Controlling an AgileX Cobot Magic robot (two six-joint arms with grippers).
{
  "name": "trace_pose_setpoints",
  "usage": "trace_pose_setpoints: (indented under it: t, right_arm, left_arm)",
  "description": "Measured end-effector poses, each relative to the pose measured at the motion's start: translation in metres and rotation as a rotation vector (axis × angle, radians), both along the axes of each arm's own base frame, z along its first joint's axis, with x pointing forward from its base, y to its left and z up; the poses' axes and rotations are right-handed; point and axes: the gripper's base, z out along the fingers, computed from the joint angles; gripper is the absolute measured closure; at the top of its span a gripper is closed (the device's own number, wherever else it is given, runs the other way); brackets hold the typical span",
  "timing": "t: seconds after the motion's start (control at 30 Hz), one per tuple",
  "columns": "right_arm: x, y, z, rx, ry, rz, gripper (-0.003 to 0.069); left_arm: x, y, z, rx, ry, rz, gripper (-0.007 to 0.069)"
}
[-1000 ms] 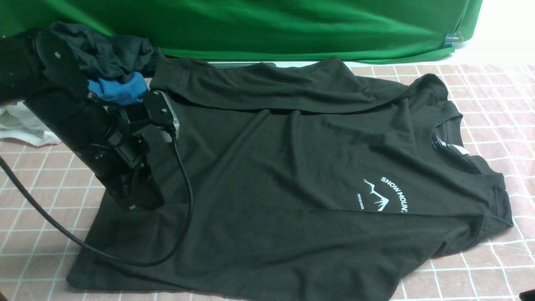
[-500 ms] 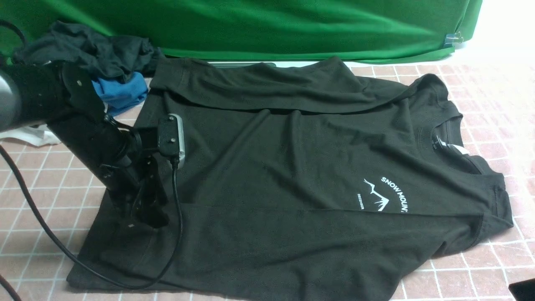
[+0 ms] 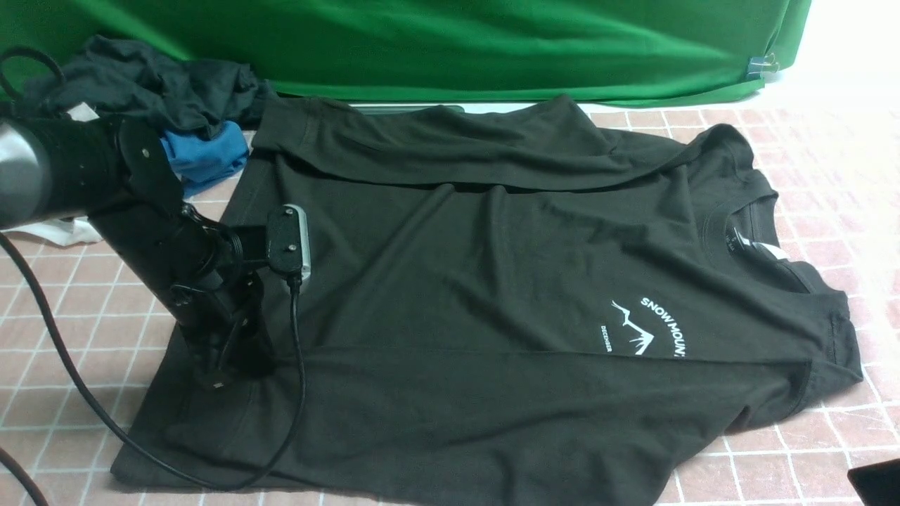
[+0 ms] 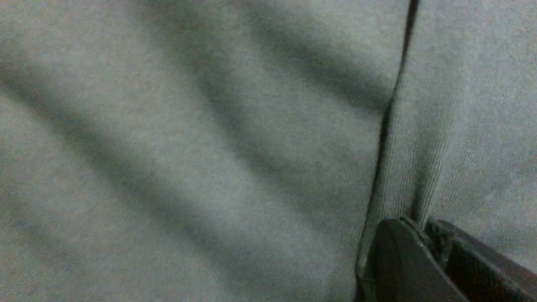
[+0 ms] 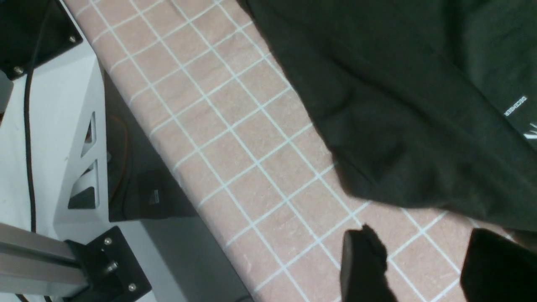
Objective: Fold a long-sleeved shirt over a pink coffee tablecloth.
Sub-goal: 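Grasp the left edge of the dark T-shirt lying flat on the table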
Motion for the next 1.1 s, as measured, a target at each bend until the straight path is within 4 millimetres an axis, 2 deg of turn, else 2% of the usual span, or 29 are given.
trace_pose_setpoints:
  t: [0.17, 0.33, 0.5, 0.57, 0.67, 0.8, 0.93, 0.97, 1.1]
  right_arm:
    - [0.000, 0.000, 0.000, -0.001, -0.004, 0.004, 0.0344]
    - [0.001, 0.001, 0.001, 0.006, -0.019, 0.011, 0.0344]
    - [0.001, 0.002, 0.002, 0.015, -0.037, 0.019, 0.0344]
    - [0.002, 0.002, 0.002, 0.017, -0.041, 0.020, 0.0344]
    - [0.002, 0.002, 0.002, 0.017, -0.041, 0.020, 0.0344]
    - [0.002, 0.002, 0.003, 0.021, -0.044, 0.020, 0.0344]
    - [0.002, 0.003, 0.003, 0.030, -0.051, 0.019, 0.0344]
    - [0.002, 0.003, 0.004, 0.031, -0.052, 0.019, 0.0344]
    - [0.003, 0.003, 0.005, 0.044, -0.063, 0.018, 0.0344]
  left_arm:
    - [-0.003, 0.000, 0.021, -0.002, -0.062, 0.010, 0.0580]
    - [-0.007, 0.000, 0.028, -0.006, -0.058, 0.016, 0.0491]
    - [-0.006, 0.001, 0.025, 0.009, -0.061, 0.012, 0.0259]
    - [-0.004, 0.001, 0.023, 0.012, -0.069, 0.016, 0.0200]
    - [-0.001, 0.002, 0.017, 0.015, -0.063, 0.018, 0.0171]
    - [0.000, 0.001, 0.003, 0.006, -0.016, 0.024, 0.0201]
    - [0.000, 0.000, -0.006, 0.004, 0.026, 0.022, 0.0316]
    - [0.000, 0.000, -0.006, 0.004, 0.026, 0.022, 0.0323]
    - [-0.001, 0.000, -0.007, 0.005, 0.046, 0.016, 0.0522]
